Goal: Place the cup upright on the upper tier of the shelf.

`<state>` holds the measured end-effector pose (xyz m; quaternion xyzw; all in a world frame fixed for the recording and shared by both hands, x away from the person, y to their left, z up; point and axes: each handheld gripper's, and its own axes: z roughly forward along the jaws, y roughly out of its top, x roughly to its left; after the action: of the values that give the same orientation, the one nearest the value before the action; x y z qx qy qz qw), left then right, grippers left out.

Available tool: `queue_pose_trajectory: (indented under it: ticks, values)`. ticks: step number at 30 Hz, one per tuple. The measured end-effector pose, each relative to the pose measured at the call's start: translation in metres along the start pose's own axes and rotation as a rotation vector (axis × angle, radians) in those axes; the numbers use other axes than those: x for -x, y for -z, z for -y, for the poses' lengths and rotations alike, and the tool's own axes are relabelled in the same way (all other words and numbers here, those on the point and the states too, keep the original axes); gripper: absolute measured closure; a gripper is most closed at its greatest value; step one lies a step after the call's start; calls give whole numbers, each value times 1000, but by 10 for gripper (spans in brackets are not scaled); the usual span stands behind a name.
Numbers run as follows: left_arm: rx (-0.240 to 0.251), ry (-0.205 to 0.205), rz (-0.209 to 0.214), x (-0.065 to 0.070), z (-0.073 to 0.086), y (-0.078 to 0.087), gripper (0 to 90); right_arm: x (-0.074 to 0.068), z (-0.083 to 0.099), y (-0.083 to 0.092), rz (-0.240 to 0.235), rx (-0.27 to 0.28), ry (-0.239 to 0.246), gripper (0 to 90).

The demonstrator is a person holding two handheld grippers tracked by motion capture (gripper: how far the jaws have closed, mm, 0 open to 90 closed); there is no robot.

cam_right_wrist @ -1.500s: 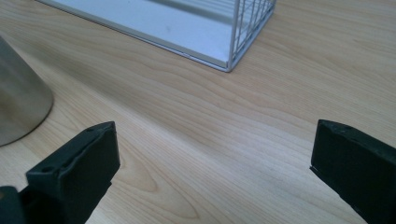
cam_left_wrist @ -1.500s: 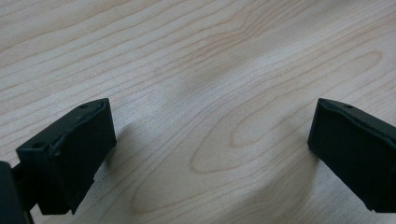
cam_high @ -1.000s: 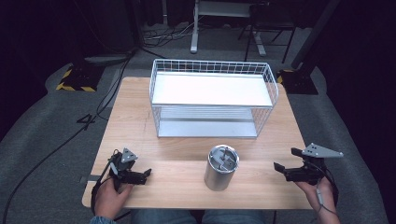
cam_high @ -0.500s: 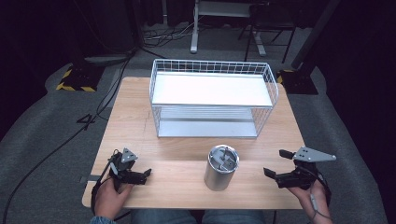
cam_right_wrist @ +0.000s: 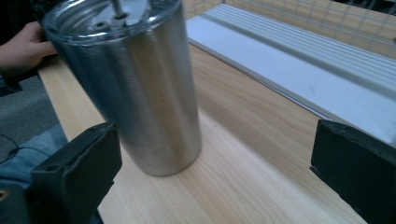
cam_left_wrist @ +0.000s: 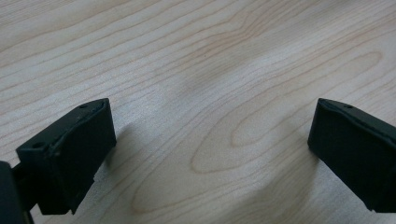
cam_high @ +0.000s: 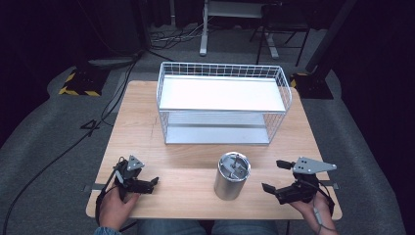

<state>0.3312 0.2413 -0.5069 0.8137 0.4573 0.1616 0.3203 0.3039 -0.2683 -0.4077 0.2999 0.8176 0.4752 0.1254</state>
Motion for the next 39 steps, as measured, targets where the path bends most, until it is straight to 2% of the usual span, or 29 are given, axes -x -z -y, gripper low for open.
queue_pose_trajectory:
  ticks: [16,39]
  values:
    - [0,0,1,0,0,0,13,-26,-16,-27,-135,-3,51,4]
    - [0,0,0,0,0,0,13,-37,-21,-66,-173,-3,73,4]
